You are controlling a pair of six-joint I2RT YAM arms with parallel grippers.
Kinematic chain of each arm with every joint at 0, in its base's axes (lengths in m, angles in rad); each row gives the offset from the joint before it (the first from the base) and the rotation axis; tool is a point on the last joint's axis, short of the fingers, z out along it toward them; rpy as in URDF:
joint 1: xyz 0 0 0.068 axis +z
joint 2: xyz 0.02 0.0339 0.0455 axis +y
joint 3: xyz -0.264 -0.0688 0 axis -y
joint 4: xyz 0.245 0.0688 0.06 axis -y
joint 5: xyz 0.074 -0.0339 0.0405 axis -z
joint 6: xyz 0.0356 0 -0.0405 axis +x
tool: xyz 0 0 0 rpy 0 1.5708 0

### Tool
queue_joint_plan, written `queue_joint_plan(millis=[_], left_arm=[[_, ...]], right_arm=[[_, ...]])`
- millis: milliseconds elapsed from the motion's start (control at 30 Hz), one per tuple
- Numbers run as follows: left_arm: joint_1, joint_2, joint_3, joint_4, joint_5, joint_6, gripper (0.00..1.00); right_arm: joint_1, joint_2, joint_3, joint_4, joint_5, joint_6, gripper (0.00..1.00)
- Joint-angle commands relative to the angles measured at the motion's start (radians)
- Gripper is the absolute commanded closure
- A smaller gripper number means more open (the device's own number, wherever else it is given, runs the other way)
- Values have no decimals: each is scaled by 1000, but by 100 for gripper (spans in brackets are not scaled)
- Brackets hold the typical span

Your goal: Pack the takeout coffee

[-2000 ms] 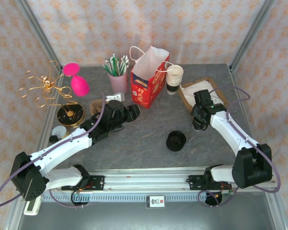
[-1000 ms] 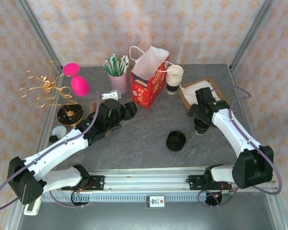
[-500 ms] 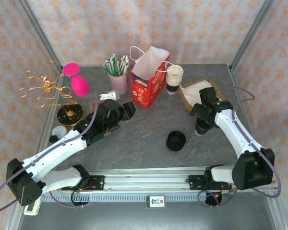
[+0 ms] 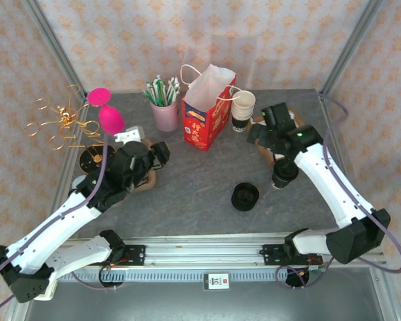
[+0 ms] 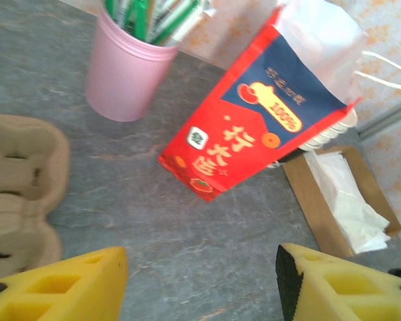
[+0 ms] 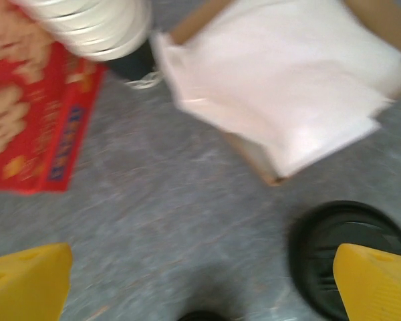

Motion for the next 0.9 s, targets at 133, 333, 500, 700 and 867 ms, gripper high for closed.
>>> queue_joint_plan(millis=[133,333,500,700,867], left_arm=[[-4,-162,15,-306,-137,-107,35],[-5,-239,6,-447,-179,-207,34],[-5,-271,-9,-511,-197,-258,34],[-4,-316,-46,-534,-224,-301,34],[-5,-344,-39,-552,-252,-327,34]], right_arm=[[335,168,136,9,53,79,5],[537,368,254,106,41,104,6],[610,566,412,140,6,76,10],[639,766,603,198,-5,1,23],[639,915,764,194,-7,-40,34]])
